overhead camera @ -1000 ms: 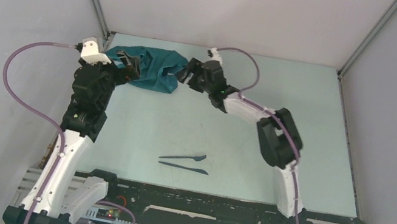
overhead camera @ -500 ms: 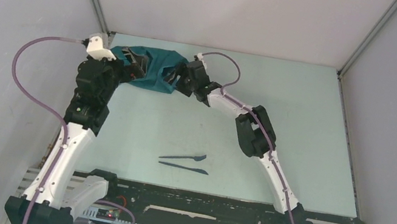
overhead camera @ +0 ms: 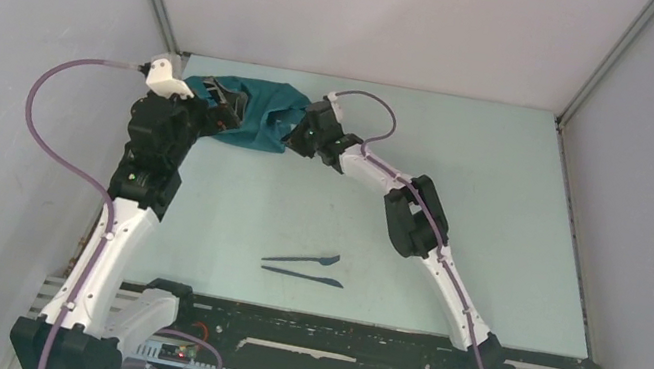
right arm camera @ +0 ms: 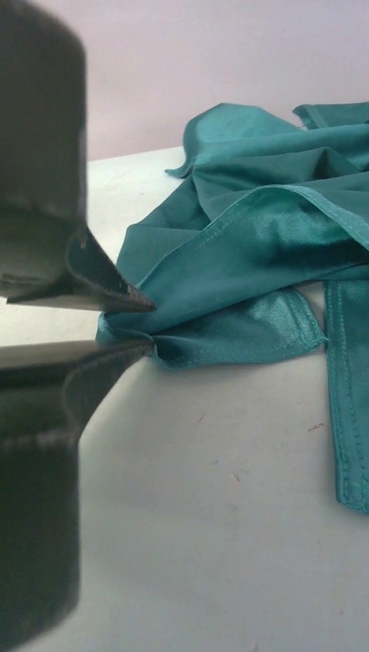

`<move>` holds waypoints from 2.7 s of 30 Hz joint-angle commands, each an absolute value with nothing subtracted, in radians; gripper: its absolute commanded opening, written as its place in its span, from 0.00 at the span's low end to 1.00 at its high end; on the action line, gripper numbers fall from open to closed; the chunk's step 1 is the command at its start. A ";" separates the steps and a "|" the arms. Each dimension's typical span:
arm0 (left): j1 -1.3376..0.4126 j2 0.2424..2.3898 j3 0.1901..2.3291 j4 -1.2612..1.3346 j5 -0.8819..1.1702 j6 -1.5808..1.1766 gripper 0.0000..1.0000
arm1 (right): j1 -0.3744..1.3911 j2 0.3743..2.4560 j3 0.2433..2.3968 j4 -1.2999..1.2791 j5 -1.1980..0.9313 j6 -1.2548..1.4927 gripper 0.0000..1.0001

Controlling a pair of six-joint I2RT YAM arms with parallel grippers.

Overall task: Fold the napkin into a case and place the utensils inside
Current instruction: Move the crumpled napkin to the center of the board, then pick up the crumpled napkin from the center of the board.

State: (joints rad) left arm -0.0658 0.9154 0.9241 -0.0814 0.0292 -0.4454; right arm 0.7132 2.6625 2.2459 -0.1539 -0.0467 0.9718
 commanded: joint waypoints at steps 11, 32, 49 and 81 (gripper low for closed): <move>-0.010 0.923 0.936 -0.019 0.065 -0.481 1.00 | 0.698 2.377 2.011 -0.237 0.040 0.850 0.00; 0.041 1.151 1.024 -0.154 0.184 -0.541 1.00 | 0.475 1.601 0.986 -0.035 -0.265 0.730 0.00; 0.035 1.537 1.120 -0.257 0.209 -0.650 0.87 | 0.624 1.498 0.715 0.187 -0.370 0.826 0.37; 0.095 1.580 1.106 -0.186 0.363 -0.723 0.82 | 0.335 1.970 1.040 0.283 -0.302 1.253 0.52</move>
